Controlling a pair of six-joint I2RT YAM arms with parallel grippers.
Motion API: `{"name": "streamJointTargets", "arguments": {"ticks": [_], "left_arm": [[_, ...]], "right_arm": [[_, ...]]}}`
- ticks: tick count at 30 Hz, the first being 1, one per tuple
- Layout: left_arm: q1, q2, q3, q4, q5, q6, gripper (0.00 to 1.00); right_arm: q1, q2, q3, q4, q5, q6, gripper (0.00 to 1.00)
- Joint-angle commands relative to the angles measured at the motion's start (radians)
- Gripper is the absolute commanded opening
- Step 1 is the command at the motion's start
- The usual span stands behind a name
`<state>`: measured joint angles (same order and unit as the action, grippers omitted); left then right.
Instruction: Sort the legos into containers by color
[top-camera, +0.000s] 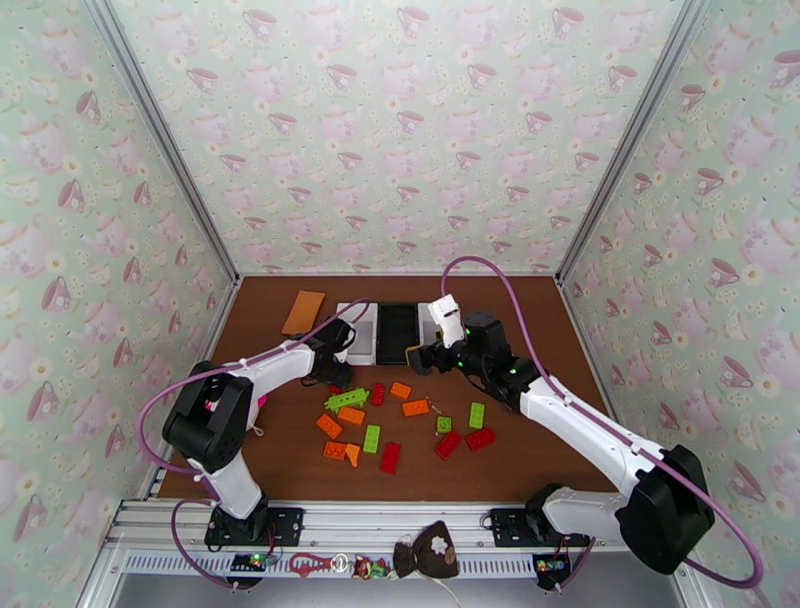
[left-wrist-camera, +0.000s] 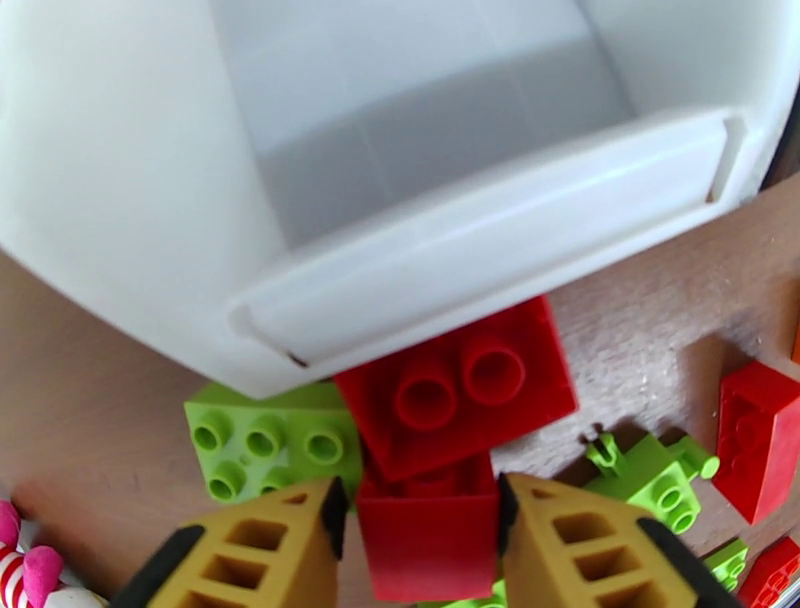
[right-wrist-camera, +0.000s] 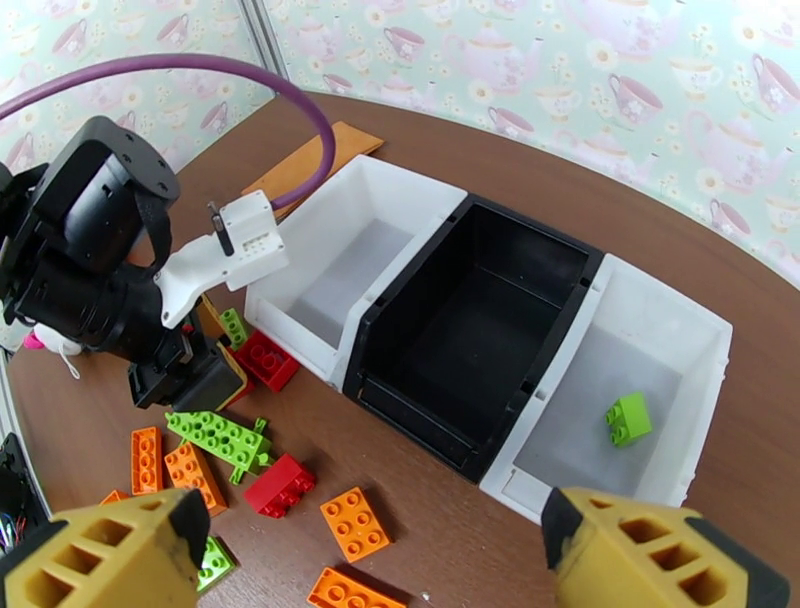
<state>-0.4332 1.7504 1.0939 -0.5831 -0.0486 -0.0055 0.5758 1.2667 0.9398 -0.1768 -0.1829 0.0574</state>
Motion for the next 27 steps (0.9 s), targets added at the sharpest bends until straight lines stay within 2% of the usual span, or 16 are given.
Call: {"name": "streamJointTargets", "arguments": {"ticks": [1, 4, 20, 27], "left_arm": [[-0.008, 0.036, 0.008, -0.027, 0.033, -0.014, 0.43], [-0.011, 0.025, 0.006, -0.028, 0.028, -0.016, 0.32], [-0.019, -0.121, 0.008, -0.004, -0.038, -0.061, 0.33], [-0.021, -0.199, 0.025, 0.081, -0.068, -0.137, 0.33]], "right_arm": [[0.006, -0.012, 0.021, 0.004, 0.029, 0.012, 0.94], [0.004, -0.009, 0.018, 0.014, 0.026, 0.017, 0.94], [0.006, -0.016, 0.006, 0.052, 0.031, 0.031, 0.94], [0.006, -0.020, 0.010, 0.073, 0.025, 0.036, 0.94]]}}
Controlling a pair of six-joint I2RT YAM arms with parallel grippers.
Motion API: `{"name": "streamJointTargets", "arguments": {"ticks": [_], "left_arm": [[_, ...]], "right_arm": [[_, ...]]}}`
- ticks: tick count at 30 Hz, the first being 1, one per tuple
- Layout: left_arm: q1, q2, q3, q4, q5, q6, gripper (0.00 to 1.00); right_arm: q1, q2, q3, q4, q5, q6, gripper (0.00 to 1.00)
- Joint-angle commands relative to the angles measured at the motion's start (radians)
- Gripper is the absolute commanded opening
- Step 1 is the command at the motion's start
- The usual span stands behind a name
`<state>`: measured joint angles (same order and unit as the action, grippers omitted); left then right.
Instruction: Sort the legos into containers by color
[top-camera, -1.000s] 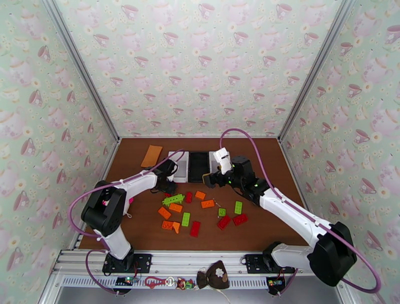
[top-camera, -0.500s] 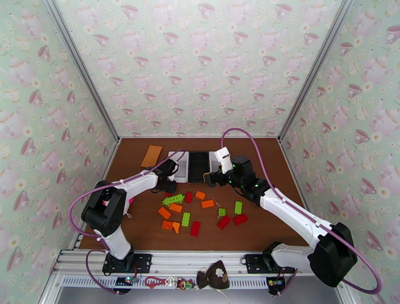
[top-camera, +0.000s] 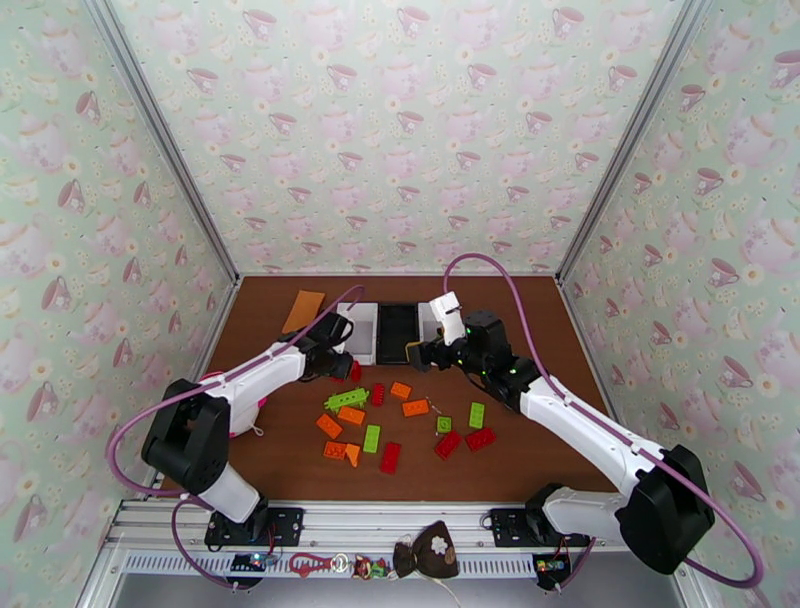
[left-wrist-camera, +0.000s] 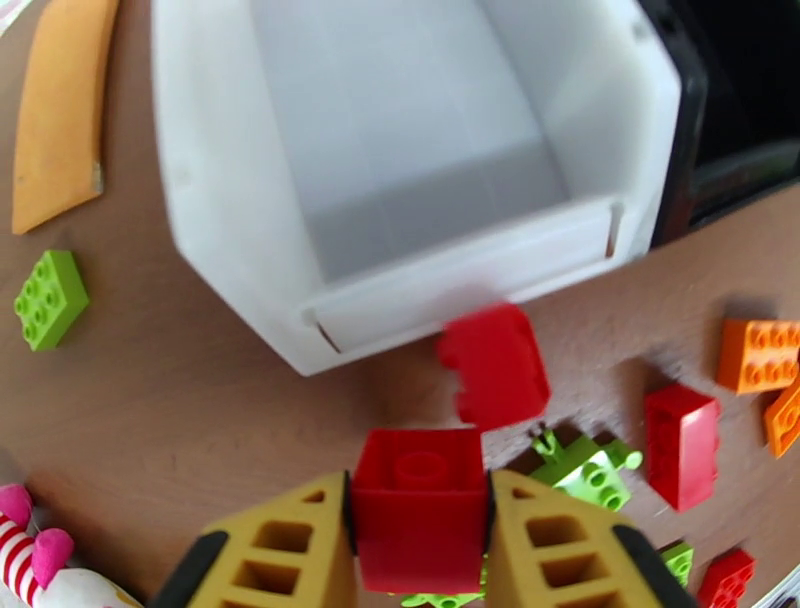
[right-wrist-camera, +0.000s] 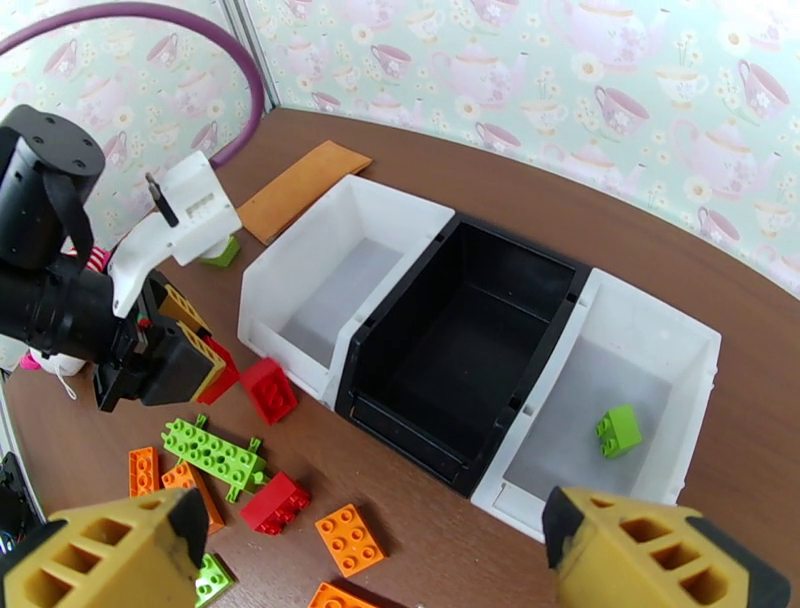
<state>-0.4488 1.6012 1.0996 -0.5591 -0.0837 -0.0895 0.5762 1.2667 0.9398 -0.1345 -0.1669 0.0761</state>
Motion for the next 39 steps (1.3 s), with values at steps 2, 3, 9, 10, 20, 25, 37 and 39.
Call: {"name": "streamJointTargets", "arguments": {"ticks": [2, 3, 9, 10, 20, 25, 37, 39], "left_arm": [[-0.006, -0.065, 0.036, 0.078, -0.033, -0.073, 0.32], [-0.008, -0.067, 0.048, 0.090, -0.033, -0.084, 0.32], [-0.025, 0.004, 0.119, 0.260, -0.042, -0.166, 0.32], [-0.026, 0.026, 0.134, 0.285, -0.046, -0.177, 0.32], [-0.009, 0.246, 0.274, 0.377, -0.124, -0.159, 0.32], [0.002, 0.305, 0.325, 0.367, -0.116, -0.140, 0.36], [0.005, 0.132, 0.214, 0.395, -0.077, -0.091, 0.83], [0.003, 0.084, 0.183, 0.379, -0.062, -0.080, 0.89]], "right_arm": [[0.005, -0.020, 0.011, 0.038, 0.006, 0.019, 0.94], [0.005, -0.017, 0.011, 0.042, 0.003, 0.019, 0.94], [0.005, -0.004, 0.007, 0.082, -0.003, 0.030, 0.94], [0.005, -0.001, 0.009, 0.086, -0.005, 0.032, 0.94], [0.005, -0.018, -0.006, 0.099, 0.024, 0.027, 0.95], [0.005, -0.026, 0.000, 0.083, 0.089, 0.039, 0.98], [0.005, 0.019, 0.103, -0.091, 0.095, 0.066, 0.99], [0.005, 0.048, 0.133, -0.141, 0.061, 0.070, 0.99]]}}
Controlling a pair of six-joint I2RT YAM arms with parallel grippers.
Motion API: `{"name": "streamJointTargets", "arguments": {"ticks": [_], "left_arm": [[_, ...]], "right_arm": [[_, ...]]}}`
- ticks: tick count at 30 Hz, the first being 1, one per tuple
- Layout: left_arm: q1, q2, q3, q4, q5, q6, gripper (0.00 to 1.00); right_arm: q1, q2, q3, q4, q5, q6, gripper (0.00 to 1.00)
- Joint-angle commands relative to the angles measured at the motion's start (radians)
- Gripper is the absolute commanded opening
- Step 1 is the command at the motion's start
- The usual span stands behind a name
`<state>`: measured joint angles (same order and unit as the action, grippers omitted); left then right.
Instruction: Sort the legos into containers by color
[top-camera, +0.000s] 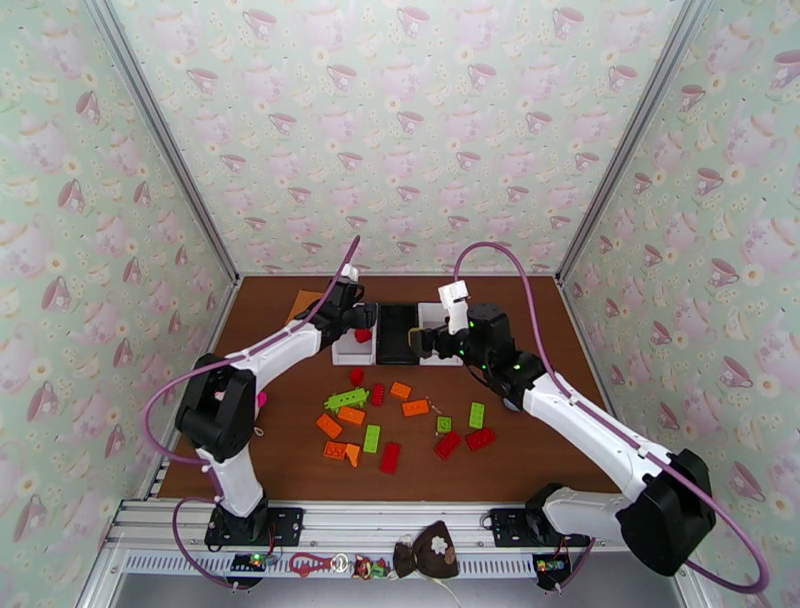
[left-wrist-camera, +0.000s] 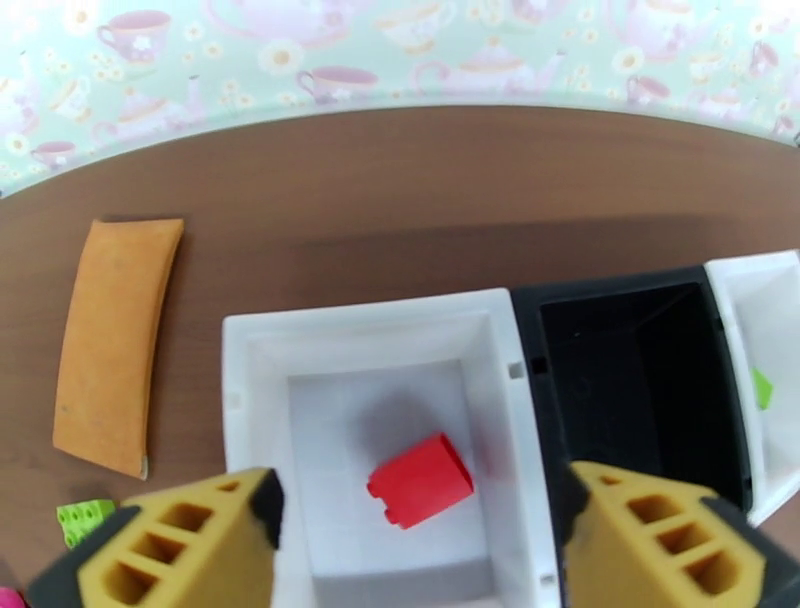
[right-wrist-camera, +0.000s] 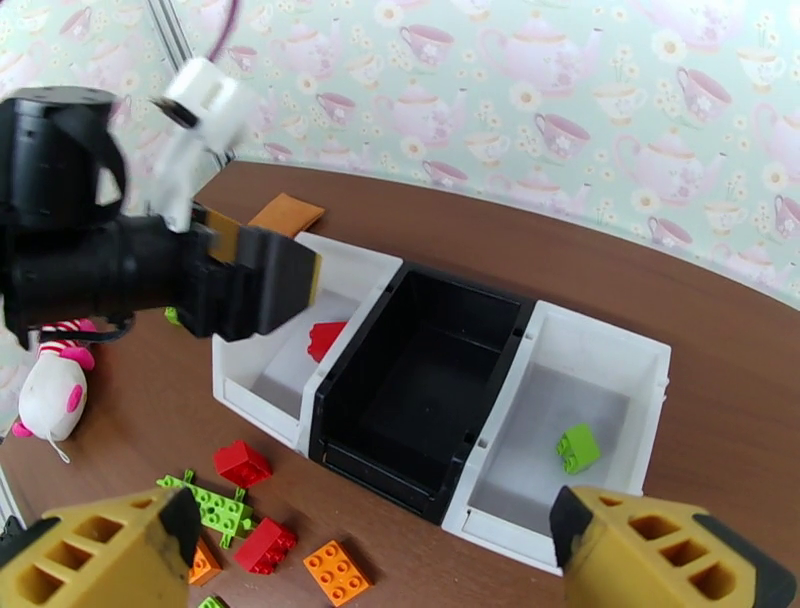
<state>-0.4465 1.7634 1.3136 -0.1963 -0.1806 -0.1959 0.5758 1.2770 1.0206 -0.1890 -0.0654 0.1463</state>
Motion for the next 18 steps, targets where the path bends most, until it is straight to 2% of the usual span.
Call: {"name": "streamJointTargets", "arguments": {"ticks": [1, 4, 7, 11, 18], "left_arm": [[0.002, -0.100, -0.042, 0.005, 0.041, 0.030, 0.91], [0.005, -0.164, -0.075, -0.038, 0.065, 0.043, 0.98], [0.008, -0.228, -0.112, -0.068, 0.100, 0.058, 0.99], [0.011, -0.310, -0.160, -0.127, 0.178, 0.113, 1.00], [0.026, -0.457, -0.233, -0.237, 0.193, 0.156, 1.00]], "right_arm": [[0.006, 0.057, 0.068, -0.118, -0.051, -0.002, 0.99], [0.007, 0.097, 0.080, -0.167, -0.093, -0.004, 0.99], [0.016, 0.127, 0.089, -0.227, -0.125, -0.017, 0.99], [0.055, 0.172, 0.108, -0.314, -0.077, -0.048, 0.99], [0.144, 0.274, 0.114, -0.345, -0.005, -0.059, 0.96]]}}
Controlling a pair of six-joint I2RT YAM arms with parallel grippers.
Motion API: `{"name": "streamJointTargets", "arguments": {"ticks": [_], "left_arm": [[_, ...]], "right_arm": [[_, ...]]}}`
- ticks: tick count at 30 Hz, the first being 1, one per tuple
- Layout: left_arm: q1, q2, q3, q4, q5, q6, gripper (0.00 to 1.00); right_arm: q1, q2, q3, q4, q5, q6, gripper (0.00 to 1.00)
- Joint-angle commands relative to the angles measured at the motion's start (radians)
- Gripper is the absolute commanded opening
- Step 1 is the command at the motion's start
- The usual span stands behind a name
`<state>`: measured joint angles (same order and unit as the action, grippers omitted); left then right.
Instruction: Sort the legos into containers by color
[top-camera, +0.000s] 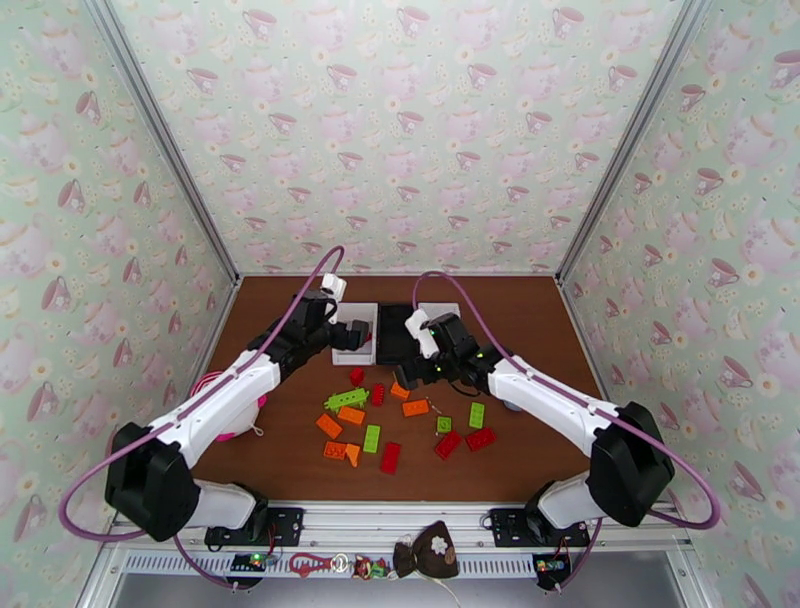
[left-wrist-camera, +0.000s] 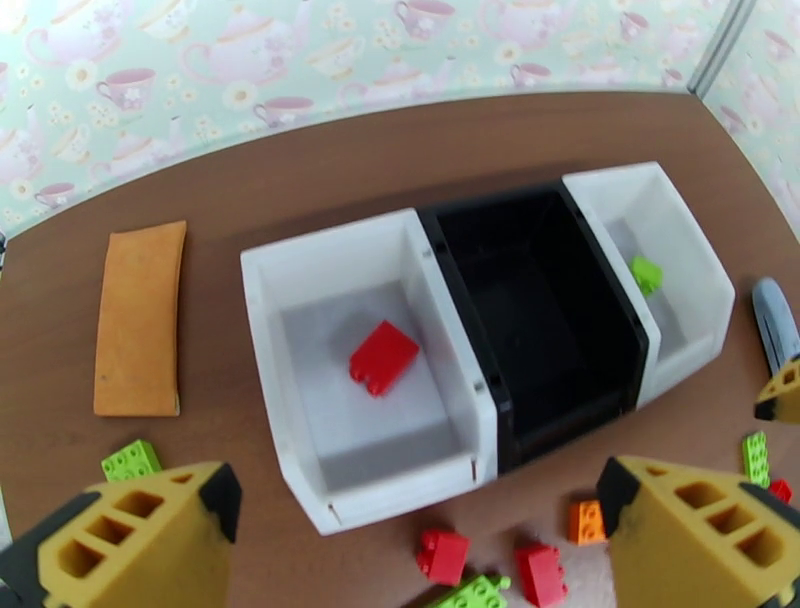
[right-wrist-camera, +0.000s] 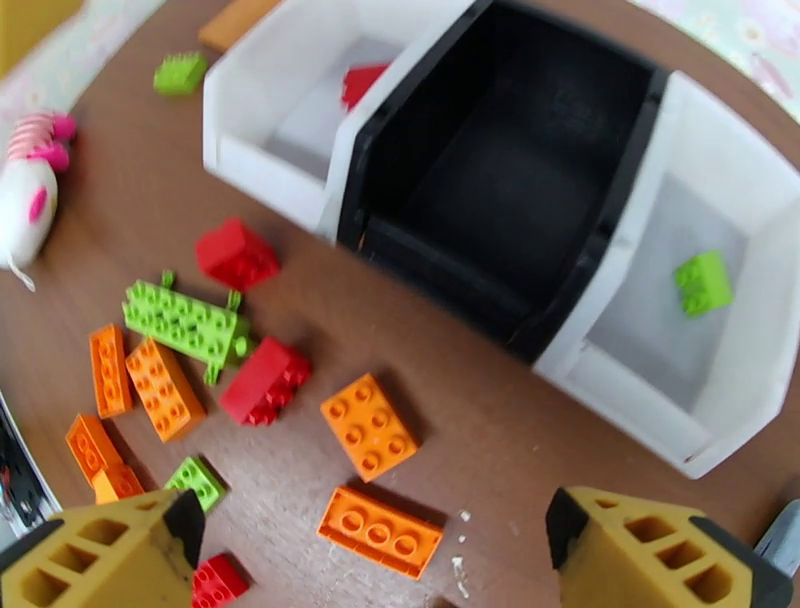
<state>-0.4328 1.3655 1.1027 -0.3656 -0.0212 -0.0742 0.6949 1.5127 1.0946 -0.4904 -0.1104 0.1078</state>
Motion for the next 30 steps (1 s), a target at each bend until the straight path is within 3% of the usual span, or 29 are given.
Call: {"name": "streamJointTargets", "arguments": {"ticks": [1, 16, 20, 22, 28, 30], "left_arm": [[0.015, -0.080, -0.033, -0.070, 0.038, 0.033, 1.00], [0.019, -0.298, -0.146, -0.067, 0.079, 0.086, 1.00], [0.016, -0.304, -0.153, -0.059, 0.096, 0.093, 1.00], [0.014, -0.307, -0.158, -0.054, 0.102, 0.097, 1.00], [0.002, -0.314, -0.171, -0.035, 0.131, 0.112, 1.00], [-0.003, -0.313, -0.175, -0.027, 0.141, 0.117, 1.00]], "right_arm": [[0.037, 0.059, 0.044, -0.045, 0.053, -0.019, 0.96], [0.095, 0.329, 0.139, -0.052, 0.070, -0.043, 0.95], [0.095, 0.376, 0.161, -0.042, 0.103, -0.031, 0.89], [0.095, 0.390, 0.164, -0.034, 0.123, -0.014, 0.79], [0.095, 0.412, 0.158, -0.001, 0.128, 0.003, 0.71], [0.096, 0.422, 0.162, 0.005, 0.132, 0.011, 0.63]]}}
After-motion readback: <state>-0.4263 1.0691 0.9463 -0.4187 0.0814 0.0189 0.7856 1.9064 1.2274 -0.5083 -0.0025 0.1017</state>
